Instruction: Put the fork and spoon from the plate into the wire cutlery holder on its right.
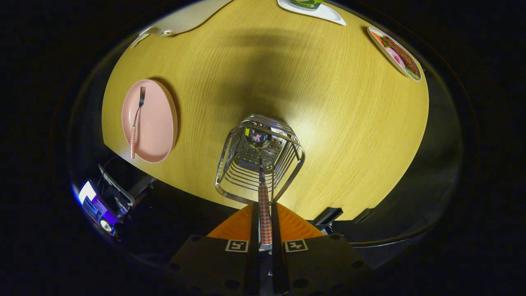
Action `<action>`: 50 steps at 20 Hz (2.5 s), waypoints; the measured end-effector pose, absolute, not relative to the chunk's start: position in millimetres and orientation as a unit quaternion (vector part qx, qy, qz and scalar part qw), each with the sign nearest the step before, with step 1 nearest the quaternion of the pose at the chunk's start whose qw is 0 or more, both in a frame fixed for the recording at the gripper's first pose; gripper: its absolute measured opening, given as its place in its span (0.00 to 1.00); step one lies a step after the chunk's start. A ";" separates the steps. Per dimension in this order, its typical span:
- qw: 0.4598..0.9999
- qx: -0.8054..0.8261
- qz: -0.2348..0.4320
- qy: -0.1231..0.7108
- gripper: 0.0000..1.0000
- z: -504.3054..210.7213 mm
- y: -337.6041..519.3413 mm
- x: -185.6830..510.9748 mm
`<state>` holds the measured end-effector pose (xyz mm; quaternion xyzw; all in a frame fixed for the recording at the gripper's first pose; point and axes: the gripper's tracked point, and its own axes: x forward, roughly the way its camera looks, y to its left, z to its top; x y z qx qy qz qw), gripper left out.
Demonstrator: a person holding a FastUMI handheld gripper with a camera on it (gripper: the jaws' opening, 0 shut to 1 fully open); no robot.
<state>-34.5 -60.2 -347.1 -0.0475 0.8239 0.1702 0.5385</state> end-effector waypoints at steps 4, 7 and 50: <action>0.594 -0.017 0.194 0.780 0.20 -316.4 -52.2 -19.4; 0.639 0.016 0.212 0.739 0.22 -289.0 -32.0 -10.7; 0.630 0.176 0.221 0.723 0.11 -381.0 259.1 -70.4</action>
